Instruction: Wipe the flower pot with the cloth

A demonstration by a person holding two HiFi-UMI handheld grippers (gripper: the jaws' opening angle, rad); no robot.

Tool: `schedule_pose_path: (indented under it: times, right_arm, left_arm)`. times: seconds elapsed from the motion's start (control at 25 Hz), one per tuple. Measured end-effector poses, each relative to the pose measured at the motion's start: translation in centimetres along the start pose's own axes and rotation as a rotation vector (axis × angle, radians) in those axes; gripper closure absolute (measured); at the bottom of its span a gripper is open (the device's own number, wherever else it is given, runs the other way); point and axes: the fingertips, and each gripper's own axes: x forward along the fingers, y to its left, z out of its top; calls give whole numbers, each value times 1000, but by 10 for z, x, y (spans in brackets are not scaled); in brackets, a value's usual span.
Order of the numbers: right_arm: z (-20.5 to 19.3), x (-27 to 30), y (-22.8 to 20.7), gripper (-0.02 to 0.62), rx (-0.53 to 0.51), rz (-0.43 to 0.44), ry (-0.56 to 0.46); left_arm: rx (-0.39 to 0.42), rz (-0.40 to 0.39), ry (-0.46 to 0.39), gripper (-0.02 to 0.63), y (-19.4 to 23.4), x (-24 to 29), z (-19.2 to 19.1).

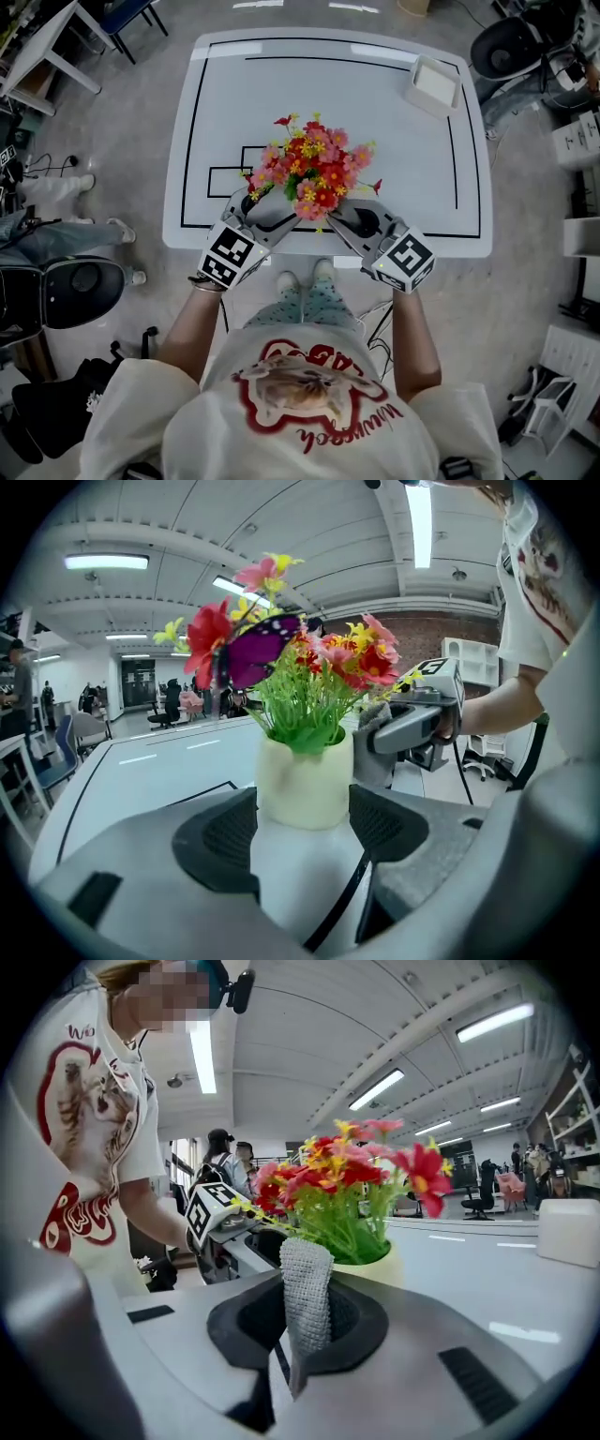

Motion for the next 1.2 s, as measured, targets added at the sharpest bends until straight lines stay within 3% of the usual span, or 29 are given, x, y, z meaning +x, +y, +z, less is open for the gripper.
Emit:
schedule_pose_path:
  times: [0.16, 0.36, 0.6, 0.72, 0.84, 1.08, 1.2]
  right_arm:
    - [-4, 12, 25, 574, -18, 16, 20]
    - [-3, 13, 42, 574, -30, -53, 5]
    - [11, 12, 62, 574, -4, -147, -84]
    - [20, 10, 74, 574, 33, -176, -124]
    - [39, 8, 90, 574, 71, -184, -196]
    - [54, 3, 101, 571, 45, -259, -205]
    - [65, -4, 105, 571, 53, -272, -224]
  left_arm:
    - [-40, 68, -68, 291, 3, -7, 7]
    - [-141, 116, -129, 299, -5, -30, 4]
    - [-147, 67, -210, 385, -42, -65, 18]
    - [-143, 64, -246, 541, -51, -82, 26]
    - [-160, 27, -296, 603, -54, -91, 34]
    - [-159, 12, -370, 603, -60, -110, 49]
    - [-203, 2, -408, 603, -64, -117, 60]
